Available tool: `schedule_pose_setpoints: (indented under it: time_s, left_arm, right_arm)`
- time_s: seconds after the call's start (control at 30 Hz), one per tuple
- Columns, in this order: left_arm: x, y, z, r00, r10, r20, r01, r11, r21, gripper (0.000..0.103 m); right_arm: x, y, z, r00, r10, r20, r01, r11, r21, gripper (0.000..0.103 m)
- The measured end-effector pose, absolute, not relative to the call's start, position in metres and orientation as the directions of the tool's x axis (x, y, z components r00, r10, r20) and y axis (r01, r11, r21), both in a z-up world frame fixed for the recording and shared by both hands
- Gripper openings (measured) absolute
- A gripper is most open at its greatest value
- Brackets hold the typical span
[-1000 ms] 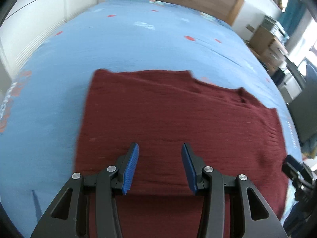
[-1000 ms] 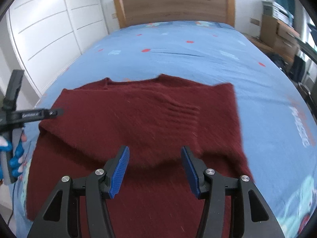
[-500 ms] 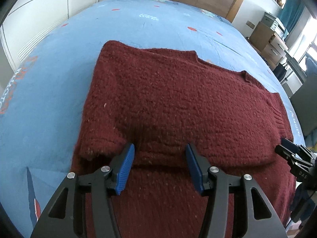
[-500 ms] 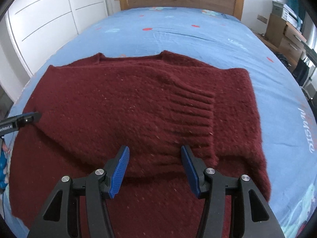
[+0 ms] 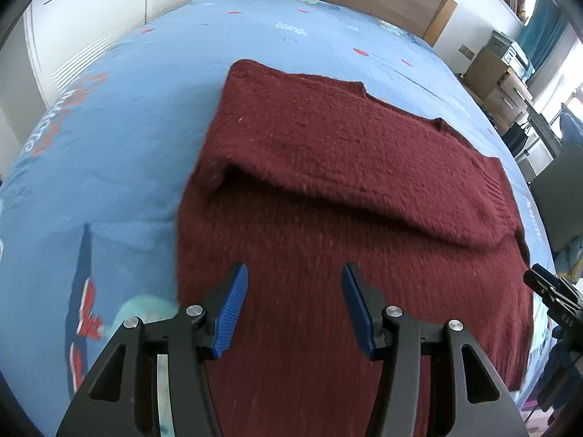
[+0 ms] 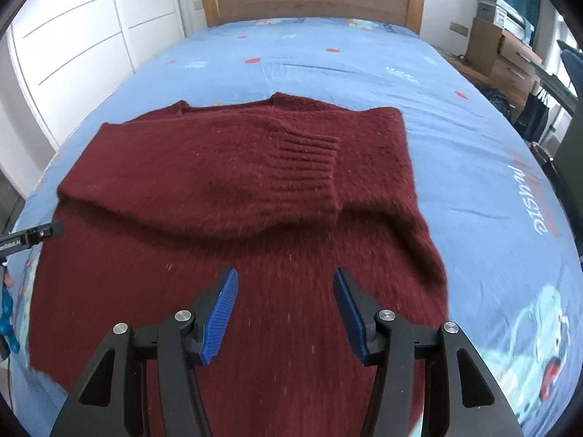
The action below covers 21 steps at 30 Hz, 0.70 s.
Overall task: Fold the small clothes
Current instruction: 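Lift the left tool up and away from the folded sweater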
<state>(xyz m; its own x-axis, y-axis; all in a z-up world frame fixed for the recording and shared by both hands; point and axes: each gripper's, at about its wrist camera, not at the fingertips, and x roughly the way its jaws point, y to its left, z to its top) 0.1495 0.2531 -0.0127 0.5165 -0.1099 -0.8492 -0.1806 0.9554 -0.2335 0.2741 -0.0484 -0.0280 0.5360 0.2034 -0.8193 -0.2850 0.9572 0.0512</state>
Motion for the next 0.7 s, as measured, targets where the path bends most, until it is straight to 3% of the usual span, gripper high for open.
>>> schedule_pose_setpoints:
  time_s: [0.13, 0.23, 0.7]
  left_arm:
    - [0.121, 0.259, -0.004, 0.506, -0.095, -0.857, -0.201, 0.954, -0.224, 0.048]
    - [0.101, 0.263, -0.002, 0.471, -0.066, -0.879, -0.219, 0.957, -0.189, 0.057]
    - [0.017, 0.281, 0.016, 0.470, -0.048, -0.881, -0.310, 0.926, -0.216, 0.058]
  right_arm:
    - [0.247, -0.060, -0.022, 0.544, 0.205, -0.814, -0.266, 0.962, 0.064, 0.056]
    - [0.231, -0.070, -0.018, 0.548, 0.201, -0.812, -0.248, 0.966, 0.072, 0.056]
    - [0.160, -0.156, -0.006, 0.574, 0.163, -0.803, -0.050, 0.985, 0.165, 0.064]
